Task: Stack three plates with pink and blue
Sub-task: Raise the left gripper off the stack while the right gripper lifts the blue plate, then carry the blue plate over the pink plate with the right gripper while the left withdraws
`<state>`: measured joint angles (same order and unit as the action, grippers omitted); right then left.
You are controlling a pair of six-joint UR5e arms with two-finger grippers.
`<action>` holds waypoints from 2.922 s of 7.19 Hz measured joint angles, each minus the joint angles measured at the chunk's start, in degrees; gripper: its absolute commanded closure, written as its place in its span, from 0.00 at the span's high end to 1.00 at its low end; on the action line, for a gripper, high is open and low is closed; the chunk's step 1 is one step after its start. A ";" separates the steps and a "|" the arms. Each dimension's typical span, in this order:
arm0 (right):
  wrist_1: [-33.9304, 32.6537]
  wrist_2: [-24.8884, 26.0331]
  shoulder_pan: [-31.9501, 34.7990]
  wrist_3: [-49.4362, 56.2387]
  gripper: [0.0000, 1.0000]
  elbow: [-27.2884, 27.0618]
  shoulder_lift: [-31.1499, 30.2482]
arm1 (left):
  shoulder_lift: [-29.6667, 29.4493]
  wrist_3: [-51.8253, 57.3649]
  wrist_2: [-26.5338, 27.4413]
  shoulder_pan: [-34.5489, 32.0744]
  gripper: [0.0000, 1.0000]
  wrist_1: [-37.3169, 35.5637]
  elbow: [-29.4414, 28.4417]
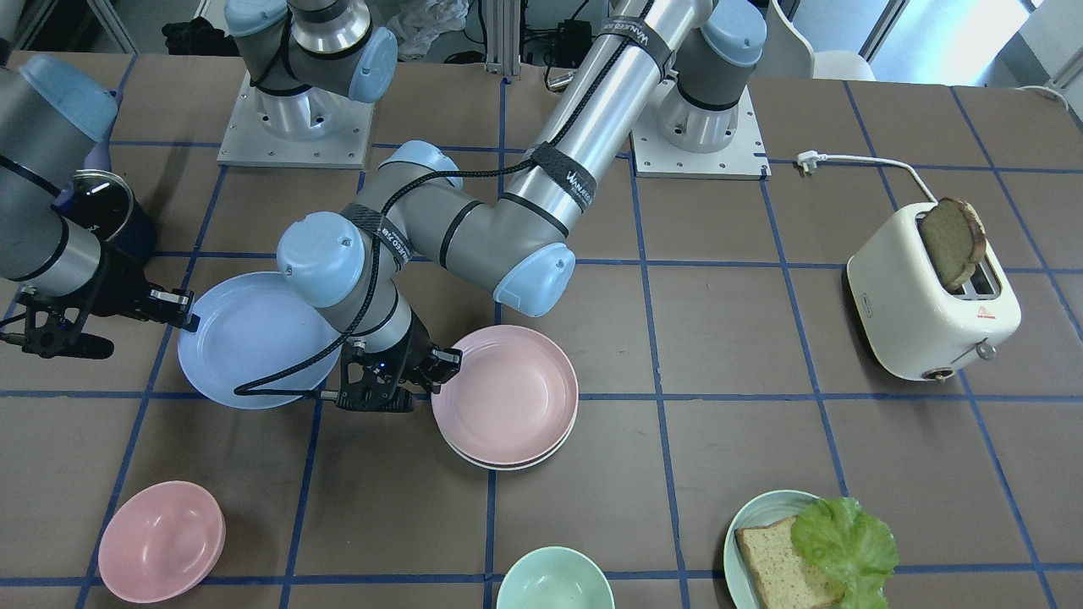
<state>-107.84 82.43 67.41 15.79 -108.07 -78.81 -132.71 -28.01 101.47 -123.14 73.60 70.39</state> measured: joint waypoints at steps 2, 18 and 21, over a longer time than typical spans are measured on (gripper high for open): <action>0.00 -0.01 0.00 0.08 0.00 0.00 0.03 | -0.18 0.00 0.04 0.00 0.31 -0.11 -0.04; -5.50 2.87 25.61 -33.41 0.00 4.79 2.31 | 25.96 19.31 0.22 15.81 1.00 25.41 -2.15; -9.43 2.30 32.25 -41.69 0.00 6.81 6.91 | 31.64 26.21 -0.47 21.33 0.96 30.57 -1.43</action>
<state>-117.27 84.74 99.66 -25.90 -101.26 -71.90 -101.07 -1.80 101.00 -101.80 104.17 68.96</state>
